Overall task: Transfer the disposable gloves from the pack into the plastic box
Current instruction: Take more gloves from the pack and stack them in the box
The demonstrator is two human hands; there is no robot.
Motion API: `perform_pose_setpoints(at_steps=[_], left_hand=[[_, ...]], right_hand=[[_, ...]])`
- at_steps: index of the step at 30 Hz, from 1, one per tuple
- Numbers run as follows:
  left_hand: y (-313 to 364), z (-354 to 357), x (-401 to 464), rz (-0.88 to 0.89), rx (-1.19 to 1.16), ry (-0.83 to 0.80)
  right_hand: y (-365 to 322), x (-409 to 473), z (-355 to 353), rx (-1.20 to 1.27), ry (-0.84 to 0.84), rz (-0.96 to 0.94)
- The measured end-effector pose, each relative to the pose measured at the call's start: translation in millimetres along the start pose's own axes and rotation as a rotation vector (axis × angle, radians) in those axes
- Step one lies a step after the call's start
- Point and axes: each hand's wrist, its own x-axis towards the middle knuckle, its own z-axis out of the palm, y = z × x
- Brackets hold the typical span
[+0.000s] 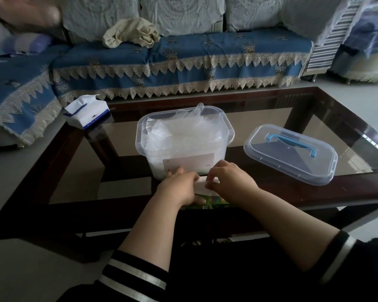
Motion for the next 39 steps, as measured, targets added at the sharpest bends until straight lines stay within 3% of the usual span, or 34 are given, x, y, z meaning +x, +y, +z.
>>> perform_pose_setpoints(at_steps=[4, 15, 18, 22, 24, 27, 28, 29, 31, 33, 36, 39], left_hand=[[2, 2, -1, -0.014, 0.005, 0.024], [4, 7, 11, -0.083, 0.050, 0.005], [9, 7, 6, -0.059, 0.135, -0.018], [15, -11, -14, -0.047, 0.196, 0.143], [9, -27, -28, -0.045, 0.027, 0.325], [5, -50, -44, 0.032, -0.284, 0.882], [6, -55, -46, 0.096, -0.446, 0.993], [8, -59, -47, 0.169, -0.615, 0.973], [14, -63, -46, 0.304, -0.848, 0.726], [22, -66, -42, 0.364, -0.870, 0.534], [32, -74, -36, 0.402, -0.790, 0.523], [36, -82, -30, 0.451, -0.794, 0.507]], right_hand=[[-2, 3, 4, 0.201, 0.084, 0.024], [-8, -14, -32, 1.295, 0.250, 0.052], [-12, -21, -46, 1.451, 0.316, -0.002], [-7, -26, -56, 1.216, 0.595, -0.127], [-3, -25, -56, 1.096, 0.671, -0.154], [3, -23, -56, 0.956, 0.713, -0.181], [5, -22, -55, 0.906, 0.723, -0.188], [6, -22, -53, 0.841, 0.735, -0.201], [7, -19, -50, 0.711, 0.740, -0.216], [7, -16, -45, 0.588, 0.717, -0.217], [5, -15, -42, 0.433, 0.675, -0.229], [2, -21, -45, 0.517, 0.548, -0.192]])
